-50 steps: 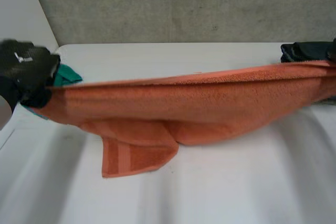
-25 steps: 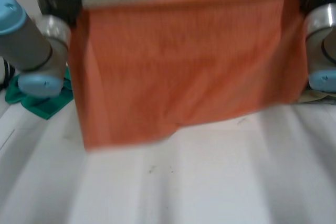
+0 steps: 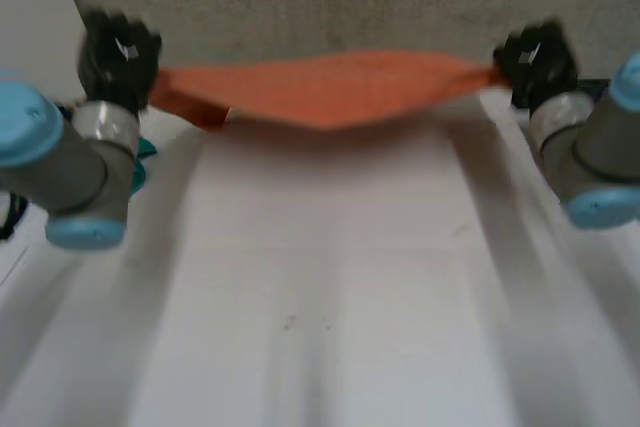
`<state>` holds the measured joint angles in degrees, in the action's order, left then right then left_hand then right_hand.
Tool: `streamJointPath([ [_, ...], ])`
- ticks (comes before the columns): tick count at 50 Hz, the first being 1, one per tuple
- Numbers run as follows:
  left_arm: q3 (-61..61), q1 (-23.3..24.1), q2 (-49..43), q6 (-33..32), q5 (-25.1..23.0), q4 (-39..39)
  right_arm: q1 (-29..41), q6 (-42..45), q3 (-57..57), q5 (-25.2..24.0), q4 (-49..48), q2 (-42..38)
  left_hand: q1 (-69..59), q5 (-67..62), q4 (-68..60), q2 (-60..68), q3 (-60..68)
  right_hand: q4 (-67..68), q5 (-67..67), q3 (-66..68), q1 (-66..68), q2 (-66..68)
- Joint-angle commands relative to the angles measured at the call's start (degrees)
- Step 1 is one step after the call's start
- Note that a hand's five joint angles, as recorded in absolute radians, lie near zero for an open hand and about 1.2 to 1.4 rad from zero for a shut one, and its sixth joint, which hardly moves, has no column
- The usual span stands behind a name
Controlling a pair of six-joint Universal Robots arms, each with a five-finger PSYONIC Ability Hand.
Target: Fold the laundry.
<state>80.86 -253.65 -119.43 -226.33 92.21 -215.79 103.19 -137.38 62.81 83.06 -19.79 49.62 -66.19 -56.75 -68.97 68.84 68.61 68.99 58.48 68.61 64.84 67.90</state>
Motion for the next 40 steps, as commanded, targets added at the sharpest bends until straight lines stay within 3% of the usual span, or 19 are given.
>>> streamJointPath([
  [1,9.55,0.97,-5.99,-0.86,0.16,1.51,0.95,0.62,4.24,0.17,7.30,-5.86,-13.81,-13.25,-11.03,11.16,11.39,11.01,11.52,11.39,15.16,12.10],
  [3,12.46,0.88,-4.86,-1.04,0.16,2.39,0.78,0.62,5.74,0.08,9.33,-4.54,-13.81,-13.25,-11.03,11.16,11.39,11.01,11.52,11.39,15.16,12.10],
  [11,27.75,-0.52,13.77,-1.74,0.08,12.57,-0.27,4.64,18.29,-1.32,24.59,12.14,-13.81,-13.25,-11.03,11.16,11.39,11.01,11.52,11.39,15.16,12.10],
  [15,34.09,-0.79,23.00,-4.02,0.08,25.13,-5.08,15.25,24.44,-2.46,35.40,15.93,-13.81,-13.25,-11.03,11.16,11.39,11.01,11.52,11.39,15.16,12.10],
  [16,36.19,-0.79,25.62,-5.51,0.08,31.34,-6.24,18.08,25.86,-2.46,37.61,16.47,-13.81,-13.25,-11.03,11.16,11.39,11.01,11.52,11.39,15.16,12.10],
  [19,38.40,-0.79,28.37,-7.28,-0.10,40.51,-10.19,28.86,31.55,-1.50,44.98,19.79,-13.81,-13.25,-11.03,11.16,11.39,11.01,11.52,11.39,15.16,12.10],
  [20,39.19,-0.79,29.51,-8.32,-0.45,45.41,-10.73,30.22,32.45,-1.93,46.24,20.77,-13.81,-13.25,-11.03,11.16,11.39,11.01,11.52,11.39,15.16,12.10],
  [22,39.11,-0.18,29.87,-8.42,-0.54,48.09,-11.61,32.78,33.78,-2.20,47.48,21.83,-13.81,-13.25,-11.03,11.16,11.39,11.01,11.52,11.39,15.16,12.10],
  [29,32.79,1.32,26.45,-7.72,-0.54,41.78,-11.35,29.01,32.99,-2.46,37.92,20.87,-13.81,-13.25,-11.03,11.16,11.39,11.01,11.52,11.39,15.16,12.10],
  [40,16.00,2.64,6.15,-7.02,3.06,22.36,-7.83,21.10,25.62,-1.24,13.74,8.66,-13.81,-13.25,-11.03,11.16,11.39,11.01,11.52,11.39,15.16,12.10],
])
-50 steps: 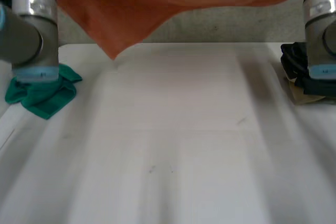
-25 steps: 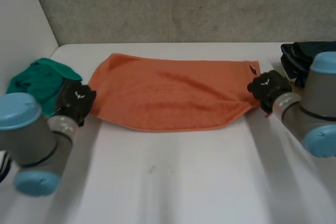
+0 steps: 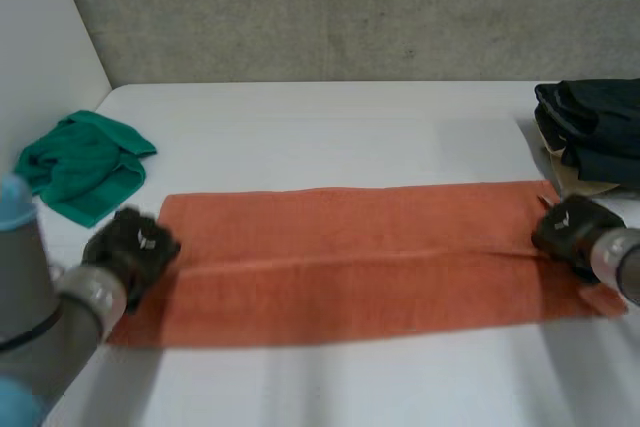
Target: Fold the laundry.
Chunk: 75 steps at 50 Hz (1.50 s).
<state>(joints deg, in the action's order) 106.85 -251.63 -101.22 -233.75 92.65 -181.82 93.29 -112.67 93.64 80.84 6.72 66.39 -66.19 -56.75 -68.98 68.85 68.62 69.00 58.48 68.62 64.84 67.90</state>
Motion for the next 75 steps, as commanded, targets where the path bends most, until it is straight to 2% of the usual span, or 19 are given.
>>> streamJointPath([
  [1,-11.13,0.79,-13.47,0.40,2.89,-12.76,2.16,-3.78,-6.09,1.24,-13.92,-9.08,-13.81,-13.25,-11.02,11.15,11.38,11.00,11.52,11.38,15.16,12.10],
  [17,-28.10,3.95,-30.97,-0.30,8.78,-24.28,4.97,-3.87,-20.16,3.97,-31.15,-24.46,-13.81,-13.25,-11.02,11.15,11.38,11.00,11.52,11.38,15.16,12.10],
  [19,-28.89,4.21,-31.93,-0.04,8.43,-25.42,5.67,-4.13,-20.95,4.85,-32.21,-25.08,-13.81,-13.25,-11.02,11.15,11.38,-23.37,-22.85,-22.99,-19.22,-22.27],
  [20,-28.89,4.48,-32.02,-0.04,8.08,-25.78,6.11,-4.22,-20.95,5.55,-32.30,-25.08,0.48,1.05,3.28,-3.14,-2.92,-45.73,-45.21,-45.35,-41.58,-44.64],
  [21,-28.81,4.91,-32.11,-0.30,7.64,-26.13,6.55,-4.39,-20.87,6.42,-32.39,-25.08,23.78,24.34,26.57,-26.44,-26.21,-59.00,-58.48,-58.62,-54.84,-57.90],
  [22,-28.72,5.44,-32.11,-0.48,7.38,-26.66,7.34,-5.01,-20.34,7.91,-32.39,-24.65,44.49,45.06,47.29,-47.15,-46.92,-59.00,-58.48,-58.62,-54.84,-57.90],
  [23,-28.63,6.14,-32.03,-0.48,6.94,-27.10,7.70,-5.45,-20.08,8.88,-32.30,-24.29,55.52,56.09,58.32,-58.18,-57.95,-59.00,-58.48,-58.62,-54.84,-57.90],
  [27,-27.84,9.49,-31.15,-0.21,4.91,-28.24,8.14,-9.22,-17.44,10.39,-31.77,-20.17,56.19,56.75,58.98,-58.85,-58.62,-59.00,-58.48,-58.62,-54.84,-57.90],
  [35,-23.80,9.40,-23.68,-0.04,4.91,-28.24,7.61,-15.82,-10.94,8.54,-30.54,-8.83,56.19,56.75,58.98,-58.85,-58.62,-59.00,-58.48,-58.62,-54.84,-57.90],
  [43,-16.68,9.40,-15.16,0.40,4.56,-28.16,2.17,-22.31,-8.56,0.30,-21.86,0.13,56.19,56.75,58.98,-58.85,-58.62,-59.00,-58.48,-58.62,-54.84,-57.90],
  [51,-9.92,9.49,-8.48,2.77,4.56,-28.07,-3.19,-27.33,-8.04,-2.27,-18.06,1.99,56.19,56.75,58.98,-58.85,-58.62,-59.00,-58.48,-58.62,-54.84,-57.90],
  [55,-7.89,9.58,-5.93,4.79,4.47,-28.07,-5.22,-28.04,-6.54,-3.23,-16.92,4.71,56.19,56.75,58.98,-58.85,-58.62,-52.02,-51.50,-51.64,-47.87,-50.92],
  [62,-7.10,9.49,-5.48,6.47,4.39,-28.07,-5.66,-28.13,-6.62,-11.04,-16.56,4.54,56.19,56.75,58.98,-58.85,-58.62,-51.85,-51.33,-51.47,-47.70,-50.75],
  [64,-7.10,9.40,-5.74,6.47,4.38,-28.24,-5.57,-27.78,-7.41,-12.11,-17.09,2.97,56.19,56.75,58.98,-58.85,-58.62,-44.01,-43.49,-43.63,-39.85,-42.91],
  [65,-7.18,9.31,-5.83,6.47,4.30,-28.24,-5.57,-27.51,-9.07,-12.37,-17.88,-0.35,56.19,56.75,58.98,-58.85,-58.62,-27.29,-26.77,-26.91,-23.14,-26.19],
  [68,-7.27,9.40,-6.18,6.64,4.38,-28.24,-5.31,-28.13,-12.85,-10.98,-19.90,-5.38,56.19,56.75,58.98,-58.85,-58.62,-19.72,-19.20,-19.34,-15.57,-18.62],
  [70,-7.19,9.40,-6.45,6.73,4.39,-28.24,-5.31,-28.21,-14.97,-7.91,-21.83,-7.41,56.19,56.75,58.98,-58.85,-58.62,-33.60,-33.08,-33.22,-29.44,-32.50],
  [72,-7.10,9.40,-6.54,6.73,4.39,-28.24,-5.22,-28.13,-15.59,-4.14,-23.94,-7.59,56.19,56.75,58.98,-58.85,-58.62,-59.00,-58.48,-58.62,-54.84,-57.90],
  [75,-7.01,9.14,-6.54,6.73,4.39,-28.24,-5.22,-28.04,-15.59,-1.40,-26.40,-7.68,56.19,56.75,58.98,-58.85,-58.62,-59.00,-58.48,-58.62,-54.84,-57.90],
])
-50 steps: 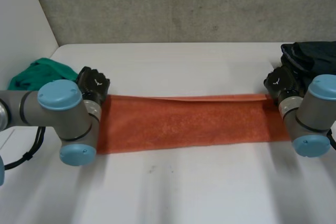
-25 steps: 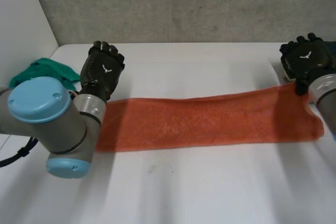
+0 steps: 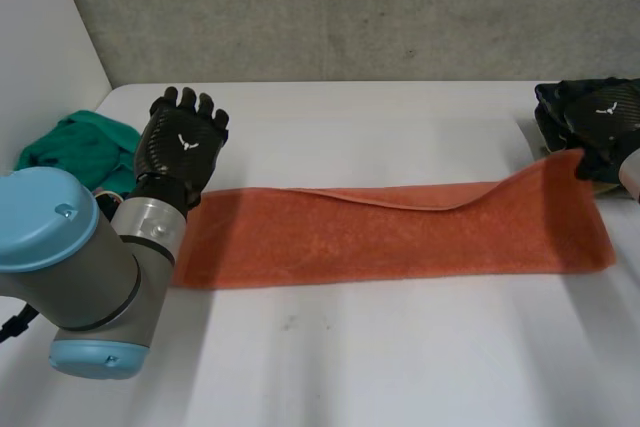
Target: Fold the laundry.
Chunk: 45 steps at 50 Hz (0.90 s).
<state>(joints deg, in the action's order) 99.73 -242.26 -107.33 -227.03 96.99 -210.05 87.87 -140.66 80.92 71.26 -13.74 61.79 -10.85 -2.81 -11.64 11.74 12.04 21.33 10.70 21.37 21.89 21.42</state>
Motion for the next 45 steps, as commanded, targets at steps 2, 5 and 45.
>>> streamJointPath([
  [2,0.03,-0.31,-0.51,0.00,0.04,-0.01,0.11,-0.75,-2.44,8.45,-8.14,-2.90,0.85,2.81,1.64,-1.74,-2.04,-11.33,-10.70,-11.37,-11.89,-11.42],
  [5,0.12,-0.67,-0.60,0.00,0.04,-0.01,-0.07,-1.54,-1.91,8.19,-9.02,-2.64,0.85,2.81,1.64,-1.74,-2.04,-11.33,-10.70,-11.37,-11.89,-11.42],
  [45,4.07,0.12,4.05,14.50,-2.85,1.13,-10.26,4.69,15.06,-11.76,3.20,-2.81,0.80,2.76,1.59,-1.69,-1.99,17.65,18.28,17.61,17.09,17.56],
])
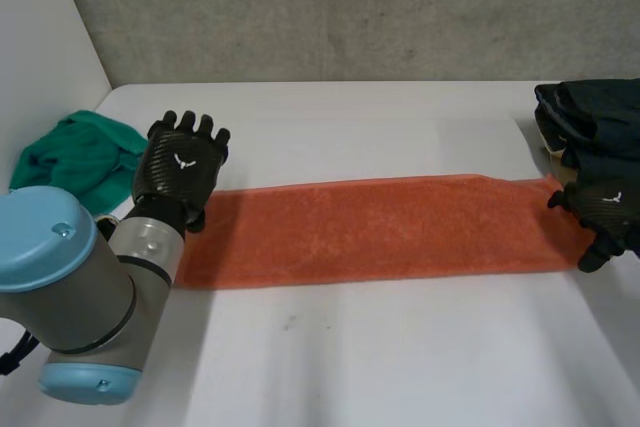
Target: Fold the laundry.
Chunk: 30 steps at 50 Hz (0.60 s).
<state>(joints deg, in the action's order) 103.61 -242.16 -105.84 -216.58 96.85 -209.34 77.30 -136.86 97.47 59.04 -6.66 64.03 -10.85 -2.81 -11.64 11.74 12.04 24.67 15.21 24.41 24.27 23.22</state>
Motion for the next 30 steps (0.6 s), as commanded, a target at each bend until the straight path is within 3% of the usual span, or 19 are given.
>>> streamJointPath([
  [1,0.36,0.02,3.35,4.49,-3.76,0.69,0.30,1.07,-1.58,0.81,-4.85,-5.58,0.80,2.76,1.59,-1.69,-1.99,21.67,21.13,21.93,22.08,23.12],
  [3,0.63,0.02,3.97,4.59,-4.38,1.04,0.13,1.16,-1.58,1.33,-5.56,-5.94,0.80,2.76,1.59,-1.69,-1.99,36.12,35.58,36.38,36.53,37.57],
  [4,0.71,0.02,4.24,4.59,-4.56,1.13,-0.05,1.42,-1.67,2.29,-6.17,-6.02,0.80,2.76,1.59,-1.69,-1.99,55.14,54.60,55.39,55.54,56.58],
  [9,1.07,0.19,5.56,4.59,-4.56,1.48,-2.68,1.69,-1.14,6.78,-6.88,-5.50,0.80,2.76,1.59,-1.69,-1.99,55.33,54.79,55.59,55.73,56.78],
  [15,1.16,0.19,7.05,4.59,-4.47,1.66,-8.30,2.74,-0.17,8.63,-7.49,-2.69,0.80,2.76,1.59,-1.69,-1.99,55.33,54.79,55.59,55.73,56.78],
  [22,1.33,0.10,8.46,4.67,-4.47,3.33,-12.53,11.69,-0.18,14.33,-7.05,1.62,0.80,2.76,1.59,-1.69,-1.99,55.33,54.79,55.59,55.73,56.78],
  [27,1.86,0.02,9.42,4.59,-4.47,3.77,-11.39,12.50,0.18,15.75,-7.23,2.67,0.80,2.76,1.59,-1.69,-1.99,55.33,54.79,55.59,55.73,56.78],
  [30,1.95,0.10,9.95,4.67,-4.39,3.77,-4.55,10.05,0.62,15.58,-7.58,6.27,0.80,2.76,1.59,-1.69,-1.99,55.33,54.79,55.59,55.73,56.78],
])
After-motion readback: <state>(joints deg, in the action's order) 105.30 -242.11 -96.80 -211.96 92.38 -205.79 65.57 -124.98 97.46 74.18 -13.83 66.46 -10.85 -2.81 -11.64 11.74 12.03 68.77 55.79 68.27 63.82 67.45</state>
